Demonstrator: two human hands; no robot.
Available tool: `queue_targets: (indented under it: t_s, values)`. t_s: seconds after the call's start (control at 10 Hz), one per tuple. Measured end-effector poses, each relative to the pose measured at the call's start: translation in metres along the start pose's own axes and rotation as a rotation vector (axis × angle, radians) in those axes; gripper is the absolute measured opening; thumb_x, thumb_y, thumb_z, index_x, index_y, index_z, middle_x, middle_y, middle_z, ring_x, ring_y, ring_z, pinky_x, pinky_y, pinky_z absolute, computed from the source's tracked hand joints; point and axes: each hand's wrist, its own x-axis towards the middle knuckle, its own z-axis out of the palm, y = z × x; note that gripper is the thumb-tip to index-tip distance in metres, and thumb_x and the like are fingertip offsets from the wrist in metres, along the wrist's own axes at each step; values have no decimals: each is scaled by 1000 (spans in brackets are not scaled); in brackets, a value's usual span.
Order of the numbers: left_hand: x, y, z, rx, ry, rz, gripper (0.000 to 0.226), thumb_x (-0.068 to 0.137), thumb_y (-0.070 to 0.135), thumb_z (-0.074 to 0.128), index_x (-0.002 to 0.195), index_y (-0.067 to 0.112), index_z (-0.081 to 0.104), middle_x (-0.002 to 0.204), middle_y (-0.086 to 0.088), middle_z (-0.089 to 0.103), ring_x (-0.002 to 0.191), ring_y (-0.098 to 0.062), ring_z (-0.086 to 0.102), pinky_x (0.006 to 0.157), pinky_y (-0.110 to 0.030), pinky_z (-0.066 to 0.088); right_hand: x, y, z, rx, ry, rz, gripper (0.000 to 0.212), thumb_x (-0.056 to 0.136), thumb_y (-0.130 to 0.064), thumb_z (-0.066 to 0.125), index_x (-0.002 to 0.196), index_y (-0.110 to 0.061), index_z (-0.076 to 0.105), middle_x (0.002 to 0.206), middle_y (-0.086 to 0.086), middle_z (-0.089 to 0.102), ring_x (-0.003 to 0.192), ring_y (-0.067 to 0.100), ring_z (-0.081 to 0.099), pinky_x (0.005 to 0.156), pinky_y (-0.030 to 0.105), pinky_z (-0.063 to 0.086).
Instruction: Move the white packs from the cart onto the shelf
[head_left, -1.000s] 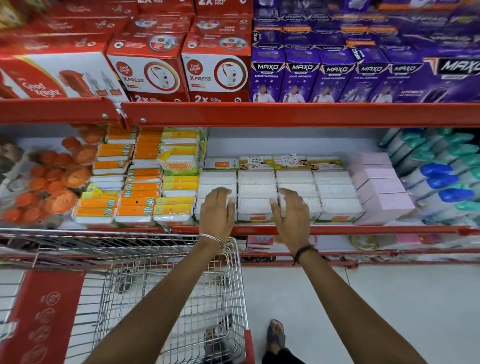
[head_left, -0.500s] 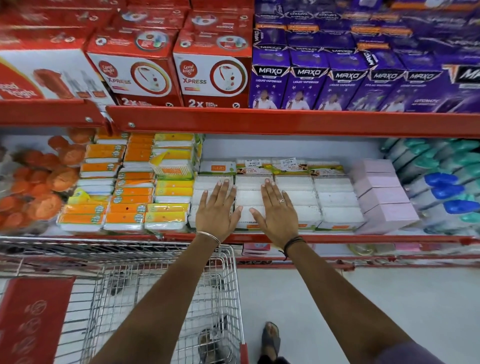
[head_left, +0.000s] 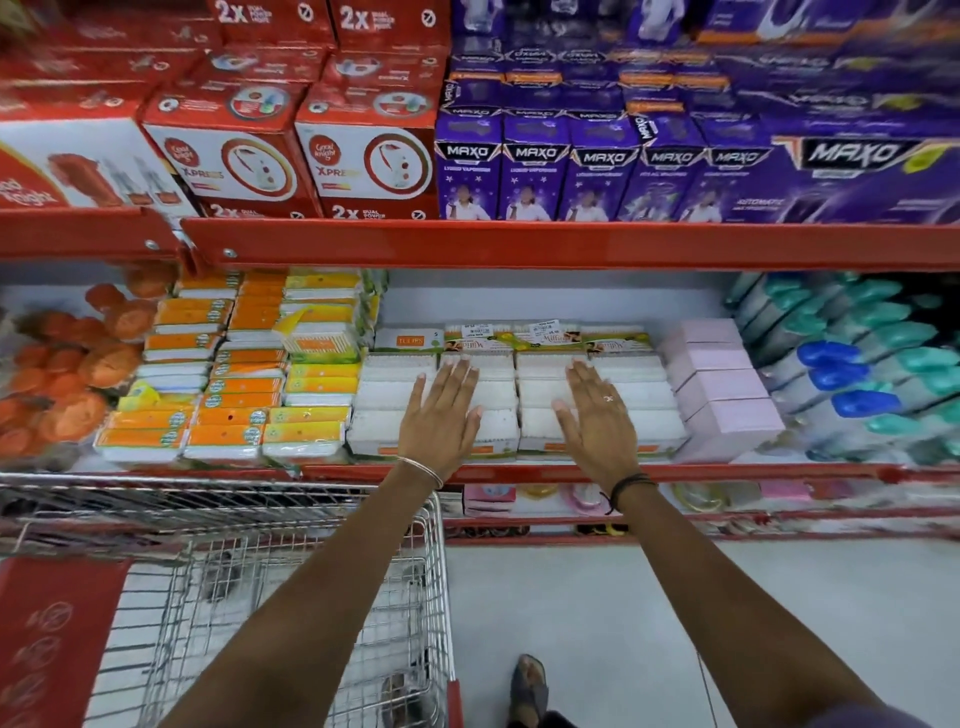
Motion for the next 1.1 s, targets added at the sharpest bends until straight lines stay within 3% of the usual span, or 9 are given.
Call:
queue_targets:
  t_s: [0.2,0.3,0.4,0.7,0.8,1.0,1.1]
  values:
    - [16,51,18,-46,-61,47,61,91,45,10,145,17,10,157,-3,13,145,-18,10,118,-44,9,4,35,-3,-109,-50,52,79,88,-63,2,147,-13,17,156,8,25,145,20,20,119,43,16]
    - [20,60,30,-30,-87,35,62,92,47,11,145,17,9,157,-3,15,145,-18,13,118,-44,13,7,41,1,-120,-69,50,85,85,-65,-8,147,-13,16,156,8,24,145,19,19,119,44,18]
    - [22,62,38,-4,-96,4,67,92,53,-2,144,15,17,154,-4,26,142,-19,23,116,-44,19,9,42,4,-106,-64,37,84,86,-62,-9,146,-11,20,155,8,27,144,20,23,118,44,20]
    - [24,62,44,48,-106,-26,71,91,53,-6,141,16,28,148,-5,39,137,-20,35,113,-45,26,12,45,8,-106,-38,19,64,92,-45,14,144,-10,28,152,8,34,142,20,29,116,44,23]
    - [22,65,43,63,-111,-14,75,87,55,-13,143,17,20,153,-5,29,141,-19,25,116,-43,15,10,45,8,-115,-58,17,66,91,-46,9,145,-10,25,154,8,31,143,19,25,117,42,20]
    - [20,66,33,72,-121,-15,86,75,60,-29,145,19,0,158,0,8,145,-17,5,115,-41,-5,6,46,2,-121,-99,-24,91,81,-62,-21,148,-11,13,158,6,18,146,16,13,120,39,6]
    - [9,74,11,21,-31,-22,71,87,55,-13,145,18,4,157,0,9,145,-15,5,118,-44,5,-4,23,-9,-94,-7,-70,83,85,-60,-13,148,-14,13,159,4,16,146,15,11,120,36,-2]
